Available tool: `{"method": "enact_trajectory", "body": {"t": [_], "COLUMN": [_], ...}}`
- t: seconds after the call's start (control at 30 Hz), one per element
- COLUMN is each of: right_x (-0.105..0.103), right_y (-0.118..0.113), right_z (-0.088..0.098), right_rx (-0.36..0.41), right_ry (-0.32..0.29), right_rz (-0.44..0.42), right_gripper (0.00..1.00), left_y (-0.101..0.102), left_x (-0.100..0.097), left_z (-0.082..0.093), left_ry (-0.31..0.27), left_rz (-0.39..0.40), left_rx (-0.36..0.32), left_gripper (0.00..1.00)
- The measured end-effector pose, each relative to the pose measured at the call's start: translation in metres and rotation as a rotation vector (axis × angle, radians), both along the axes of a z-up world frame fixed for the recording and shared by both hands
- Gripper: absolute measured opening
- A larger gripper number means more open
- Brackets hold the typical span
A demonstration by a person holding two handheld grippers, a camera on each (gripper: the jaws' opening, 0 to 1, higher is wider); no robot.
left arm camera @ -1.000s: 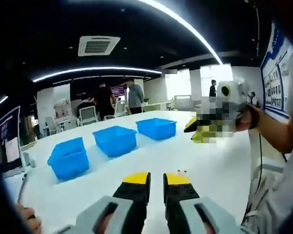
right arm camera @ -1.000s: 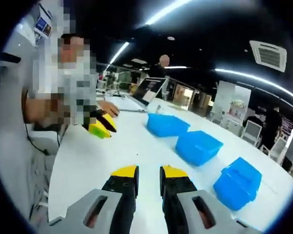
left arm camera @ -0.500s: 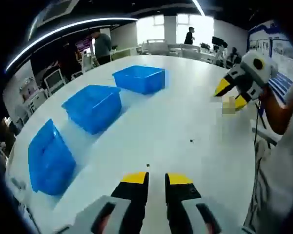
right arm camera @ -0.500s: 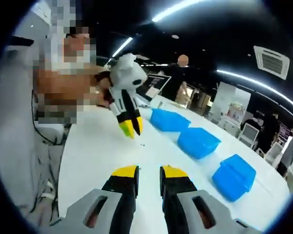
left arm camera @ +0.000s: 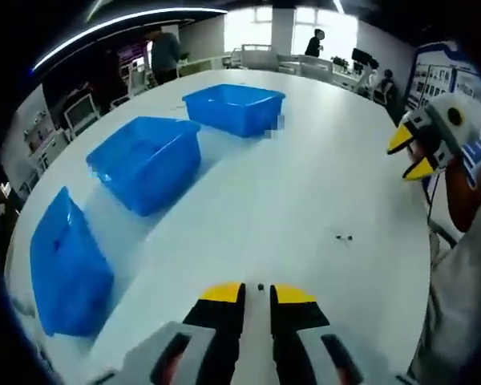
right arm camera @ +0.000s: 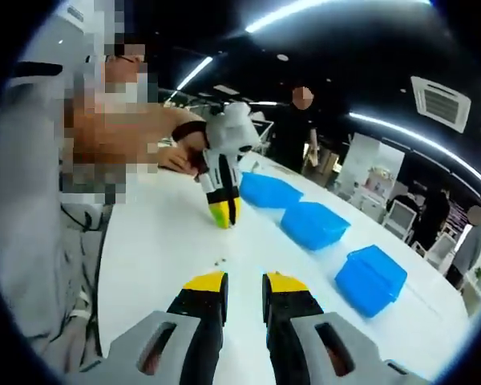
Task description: Pick up the resistors one by one and place each resistor into its matching bin, sorting the parts by color and model until every resistor is separated into the correct bin for its type
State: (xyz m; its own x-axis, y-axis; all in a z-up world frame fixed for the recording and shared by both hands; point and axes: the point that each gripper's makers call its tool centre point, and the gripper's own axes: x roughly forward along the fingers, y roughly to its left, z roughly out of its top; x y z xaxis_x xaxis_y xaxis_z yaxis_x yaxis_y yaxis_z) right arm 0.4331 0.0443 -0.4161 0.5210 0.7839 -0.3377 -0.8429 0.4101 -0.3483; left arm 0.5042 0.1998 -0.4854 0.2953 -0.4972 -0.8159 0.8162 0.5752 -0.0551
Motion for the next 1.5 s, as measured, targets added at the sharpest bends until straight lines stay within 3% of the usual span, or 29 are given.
{"method": "enact_trajectory", "body": {"t": [0.23, 0.33, 0.57, 0.7, 0.77, 0.83, 0.97, 1.07, 1.3, 1.4, 1.5], "right_x": [0.003, 0.004, 0.008, 0.009, 0.012, 0.014, 0.011, 0.008, 0.000, -0.001, 0.001], "right_y": [0.001, 0.001, -0.004, -0.007, -0.009, -0.009, -0.003, 0.003, 0.011, 0.013, 0.012], "right_z": [-0.003, -0.003, -0.002, 0.001, -0.001, -0.001, -0.002, -0.007, -0.011, -0.012, -0.013], "right_rx": [-0.014, -0.010, 0.012, 0.038, 0.050, 0.062, 0.117, 0.117, 0.132, 0.136, 0.126], "right_ry": [-0.004, -0.001, -0.001, -0.004, 0.004, 0.008, 0.042, 0.052, 0.068, 0.073, 0.076], "right_rz": [0.002, 0.000, -0.018, -0.026, -0.039, -0.049, -0.039, -0.023, 0.001, 0.006, -0.003], "right_gripper": [0.19, 0.19, 0.19, 0.19, 0.19, 0.19, 0.19, 0.19, 0.19, 0.19, 0.19], "left_y": [0.000, -0.002, 0.000, -0.011, -0.023, -0.034, -0.068, -0.095, -0.148, -0.166, -0.188], "left_x": [0.004, -0.001, 0.005, 0.011, 0.017, 0.027, 0.043, 0.052, 0.098, 0.127, 0.141], "left_z": [0.000, 0.000, 0.002, 0.017, 0.035, 0.054, 0.099, 0.127, 0.154, 0.155, 0.160], "left_ry": [0.015, 0.017, -0.003, -0.005, -0.016, -0.061, -0.219, -0.302, -0.401, -0.442, -0.480], "left_rz": [0.019, -0.012, -0.019, 0.006, 0.035, 0.043, -0.008, -0.046, -0.001, 0.084, 0.082], "left_rx": [-0.032, -0.034, -0.045, -0.157, -0.265, -0.355, -0.548, -0.666, -0.806, -0.797, -0.813], "left_gripper": [0.09, 0.06, 0.05, 0.05, 0.05, 0.05, 0.05, 0.05, 0.05, 0.05, 0.05]}}
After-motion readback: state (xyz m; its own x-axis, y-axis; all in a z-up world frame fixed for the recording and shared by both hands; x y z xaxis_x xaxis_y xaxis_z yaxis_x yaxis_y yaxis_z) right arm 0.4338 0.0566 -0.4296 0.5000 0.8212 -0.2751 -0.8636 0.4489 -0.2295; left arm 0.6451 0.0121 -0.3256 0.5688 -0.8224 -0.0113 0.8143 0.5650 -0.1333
